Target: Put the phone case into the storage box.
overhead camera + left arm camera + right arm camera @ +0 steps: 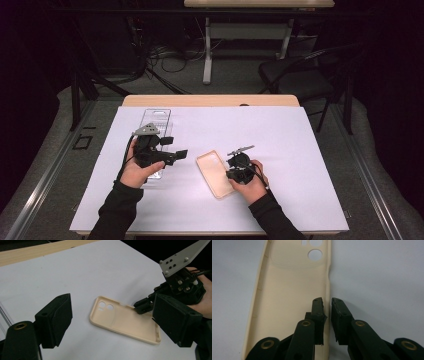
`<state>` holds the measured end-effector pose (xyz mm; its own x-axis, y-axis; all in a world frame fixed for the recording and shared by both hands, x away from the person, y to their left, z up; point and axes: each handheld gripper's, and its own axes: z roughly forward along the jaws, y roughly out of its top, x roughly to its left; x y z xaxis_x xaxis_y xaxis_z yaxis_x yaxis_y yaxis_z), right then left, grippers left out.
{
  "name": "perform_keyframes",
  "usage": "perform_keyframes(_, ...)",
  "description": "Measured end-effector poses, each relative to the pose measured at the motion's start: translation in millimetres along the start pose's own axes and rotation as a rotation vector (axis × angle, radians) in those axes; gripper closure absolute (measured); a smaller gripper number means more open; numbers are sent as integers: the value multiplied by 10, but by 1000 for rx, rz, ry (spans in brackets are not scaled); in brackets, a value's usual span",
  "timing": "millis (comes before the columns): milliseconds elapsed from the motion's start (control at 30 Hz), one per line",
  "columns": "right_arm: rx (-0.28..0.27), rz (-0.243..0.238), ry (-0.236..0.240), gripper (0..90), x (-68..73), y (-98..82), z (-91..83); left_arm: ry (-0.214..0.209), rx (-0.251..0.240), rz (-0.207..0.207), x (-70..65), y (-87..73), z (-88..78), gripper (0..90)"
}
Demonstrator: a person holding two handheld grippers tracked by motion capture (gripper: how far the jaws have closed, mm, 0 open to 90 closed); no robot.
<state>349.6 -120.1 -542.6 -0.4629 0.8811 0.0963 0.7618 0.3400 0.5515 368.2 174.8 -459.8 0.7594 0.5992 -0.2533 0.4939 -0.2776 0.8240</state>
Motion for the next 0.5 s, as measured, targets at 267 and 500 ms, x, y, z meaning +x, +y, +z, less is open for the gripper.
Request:
perform_keyframes(267,-18,-6,-30,828,55,-11,5,0,0,-2,3,0,-3,167)
perform_keyframes(500,-19,-3,-45,861,55,-12,3,0,0,-3,3,-1,-5,167)
